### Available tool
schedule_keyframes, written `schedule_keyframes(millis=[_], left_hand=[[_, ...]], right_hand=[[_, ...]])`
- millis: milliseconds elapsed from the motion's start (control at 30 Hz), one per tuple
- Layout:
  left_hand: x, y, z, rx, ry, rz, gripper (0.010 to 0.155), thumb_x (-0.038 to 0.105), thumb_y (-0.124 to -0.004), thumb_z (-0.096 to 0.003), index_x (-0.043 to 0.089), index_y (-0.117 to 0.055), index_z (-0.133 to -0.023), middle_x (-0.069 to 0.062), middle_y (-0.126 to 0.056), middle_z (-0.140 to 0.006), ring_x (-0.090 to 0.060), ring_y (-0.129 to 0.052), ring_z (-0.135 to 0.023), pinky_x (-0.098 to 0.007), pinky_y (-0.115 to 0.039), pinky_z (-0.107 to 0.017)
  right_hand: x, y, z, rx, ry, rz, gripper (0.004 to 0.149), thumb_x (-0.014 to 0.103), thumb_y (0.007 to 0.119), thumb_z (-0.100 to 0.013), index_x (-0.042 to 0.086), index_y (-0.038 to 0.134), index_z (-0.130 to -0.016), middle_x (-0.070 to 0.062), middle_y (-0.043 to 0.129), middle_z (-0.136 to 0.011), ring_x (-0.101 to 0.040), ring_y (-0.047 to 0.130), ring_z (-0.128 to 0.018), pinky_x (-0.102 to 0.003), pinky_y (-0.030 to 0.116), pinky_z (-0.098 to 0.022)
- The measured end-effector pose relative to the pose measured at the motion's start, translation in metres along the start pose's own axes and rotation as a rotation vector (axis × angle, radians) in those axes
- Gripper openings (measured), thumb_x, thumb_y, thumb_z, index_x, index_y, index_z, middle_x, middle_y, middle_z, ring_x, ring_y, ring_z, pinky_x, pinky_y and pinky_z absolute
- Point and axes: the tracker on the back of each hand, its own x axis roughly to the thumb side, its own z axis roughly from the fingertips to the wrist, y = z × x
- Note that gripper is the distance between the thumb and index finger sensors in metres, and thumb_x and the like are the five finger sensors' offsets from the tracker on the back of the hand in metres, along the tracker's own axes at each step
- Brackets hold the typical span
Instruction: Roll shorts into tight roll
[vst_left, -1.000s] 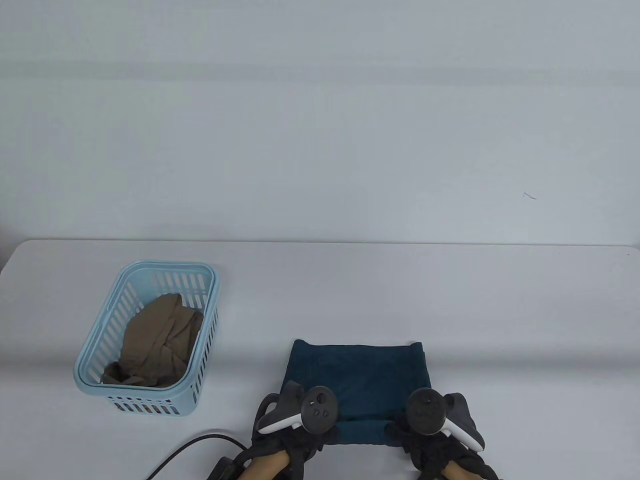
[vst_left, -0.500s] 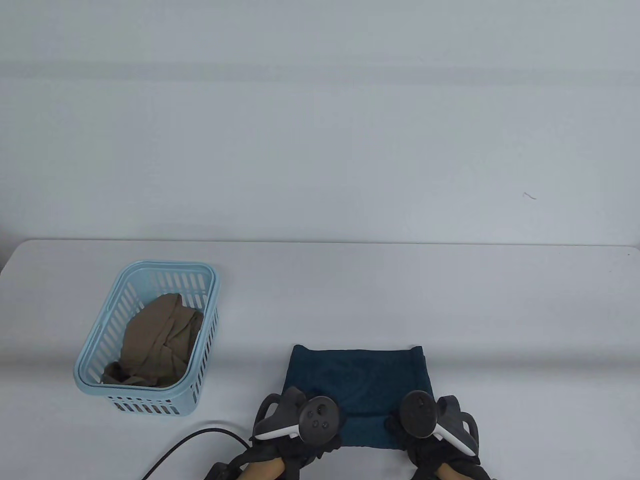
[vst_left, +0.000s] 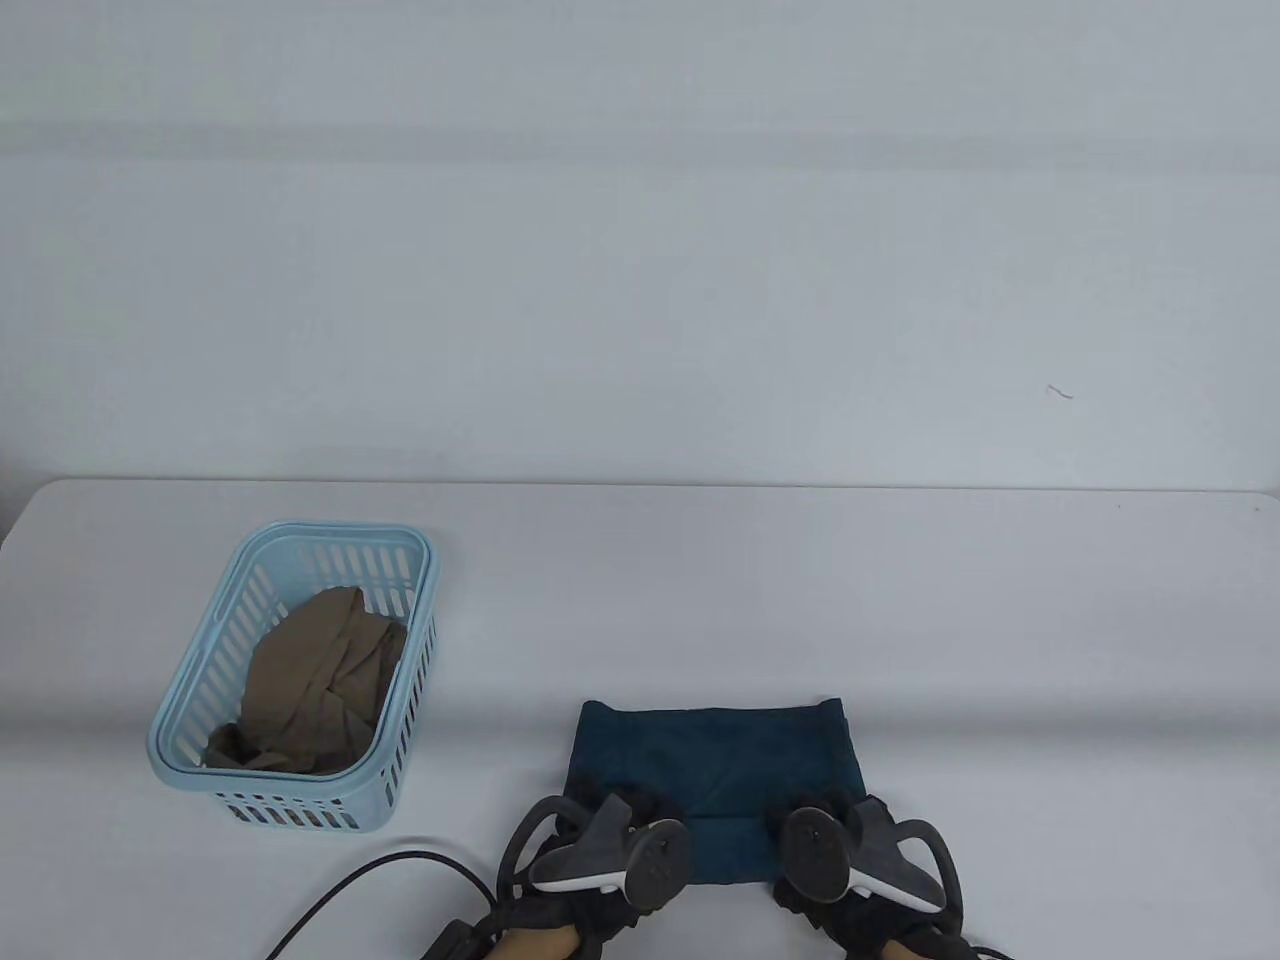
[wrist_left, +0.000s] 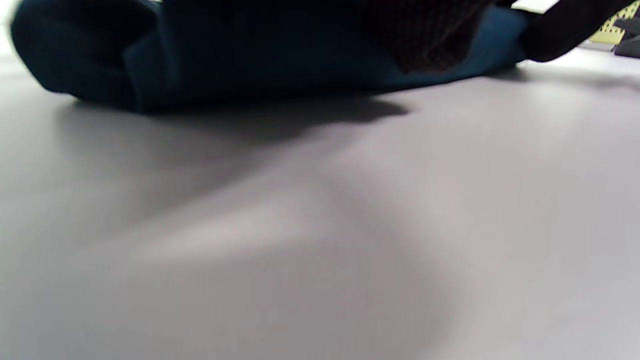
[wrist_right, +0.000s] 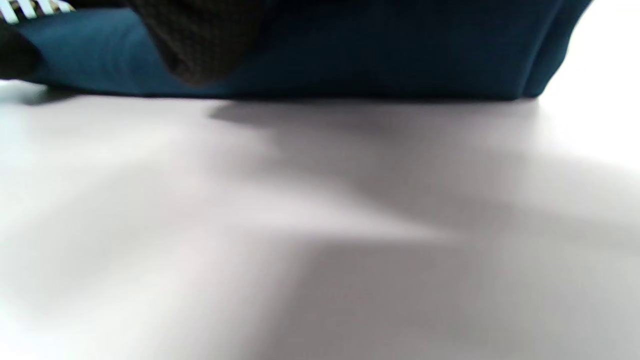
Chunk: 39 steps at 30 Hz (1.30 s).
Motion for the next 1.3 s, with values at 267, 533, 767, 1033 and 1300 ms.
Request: schedule_keyframes(millis=[267,533,767,1033,1300], left_hand=[[-0.006,0.012,0.001,0.033,-0.009,0.025,0.071,0.04,-0.073,-0.0457,0.008,-0.056,-0.107,-0.019,-0.072,-0.106,-0.041,-0.077,-0.095,-0.077,-0.036,-0.064],[-0.012,0.02,0.006,0.033,-0.025,0.228,0.06,0.035,-0.069,-0.0462,0.007,-0.072,-0.1,-0.015,-0.093,-0.091,-0.034,-0.095,-0.081,-0.078,-0.039,-0.063],[-0.003,0.027,0.01,0.016,-0.051,0.13,0.063,0.033,-0.068,-0.0485,0.01,-0.058,-0.106,-0.015,-0.083,-0.097,-0.036,-0.087,-0.085,-0.079,-0.037,-0.064],[0.006,0.04,0.019,0.106,-0.103,0.042,0.052,0.037,-0.074,-0.0474,0.017,-0.07,-0.095,-0.019,-0.066,-0.107,-0.042,-0.072,-0.096,-0.079,-0.033,-0.064],[0.005,0.026,0.008,0.073,-0.028,-0.014,0.065,0.037,-0.074,-0.0475,0.009,-0.055,-0.103,-0.024,-0.057,-0.109,-0.046,-0.064,-0.098,-0.079,-0.031,-0.064]], right_hand=[[-0.007,-0.008,-0.002,0.017,-0.007,-0.088,0.062,0.038,0.067,-0.049,0.016,0.053,-0.106,-0.012,0.056,-0.108,-0.041,0.051,-0.099,-0.072,0.031,-0.069],[-0.02,-0.01,0.001,0.133,-0.009,-0.355,0.059,0.04,0.054,-0.051,0.012,0.064,-0.101,-0.015,0.065,-0.1,-0.043,0.056,-0.09,-0.074,0.028,-0.068],[-0.018,-0.009,-0.003,0.104,0.016,-0.315,0.056,0.042,0.05,-0.051,0.012,0.071,-0.093,-0.014,0.075,-0.086,-0.041,0.068,-0.078,-0.073,0.033,-0.068],[-0.017,-0.016,0.0,0.02,0.062,-0.301,0.061,0.042,0.057,-0.052,0.012,0.053,-0.104,-0.017,0.057,-0.103,-0.043,0.052,-0.094,-0.073,0.029,-0.068],[-0.008,-0.028,0.013,-0.015,-0.002,-0.122,0.066,0.042,0.069,-0.049,0.014,0.045,-0.104,-0.017,0.04,-0.108,-0.044,0.037,-0.098,-0.072,0.021,-0.068]])
